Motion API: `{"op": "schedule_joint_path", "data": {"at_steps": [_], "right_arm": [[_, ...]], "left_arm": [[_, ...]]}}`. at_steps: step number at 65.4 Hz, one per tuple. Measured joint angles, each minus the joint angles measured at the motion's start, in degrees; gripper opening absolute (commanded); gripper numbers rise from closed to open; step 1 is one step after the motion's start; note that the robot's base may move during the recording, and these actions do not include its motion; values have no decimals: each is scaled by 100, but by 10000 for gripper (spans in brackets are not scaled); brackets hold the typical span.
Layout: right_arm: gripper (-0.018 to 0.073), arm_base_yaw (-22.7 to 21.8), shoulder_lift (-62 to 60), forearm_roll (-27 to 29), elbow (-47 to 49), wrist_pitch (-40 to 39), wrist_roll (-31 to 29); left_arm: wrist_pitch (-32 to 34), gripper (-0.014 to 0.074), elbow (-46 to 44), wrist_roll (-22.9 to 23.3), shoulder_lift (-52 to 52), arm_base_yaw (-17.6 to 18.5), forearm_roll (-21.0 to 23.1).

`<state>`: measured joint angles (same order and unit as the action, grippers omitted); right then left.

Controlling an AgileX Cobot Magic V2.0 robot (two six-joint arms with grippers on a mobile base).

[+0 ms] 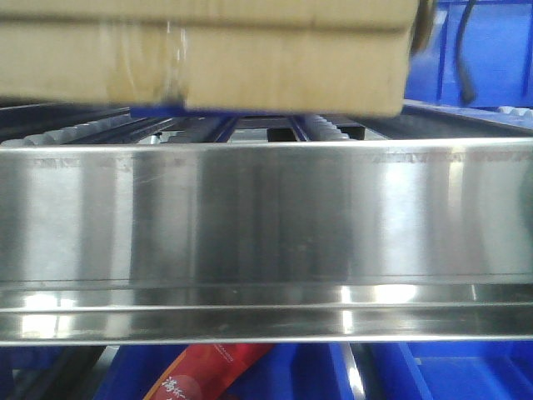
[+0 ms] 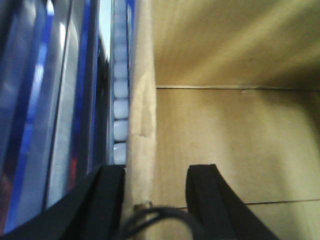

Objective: Grab carton from right shelf to conveyor
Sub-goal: 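Lift the carton with both grippers and pull it off the shelf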

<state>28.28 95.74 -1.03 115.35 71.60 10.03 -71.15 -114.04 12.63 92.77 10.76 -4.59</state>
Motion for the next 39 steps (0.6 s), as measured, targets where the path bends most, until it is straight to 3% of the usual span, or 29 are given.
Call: {"op": "schedule_joint_path", "data": {"at_steps": [19, 39], "right_arm": [[-67, 56, -746, 58, 0, 35, 0], [-67, 213, -1336, -64, -1117, 162, -42]], "left_arm": [[99, -9, 634, 101, -953, 196, 63], [5, -9, 1363, 441, -1310, 951, -208]]}}
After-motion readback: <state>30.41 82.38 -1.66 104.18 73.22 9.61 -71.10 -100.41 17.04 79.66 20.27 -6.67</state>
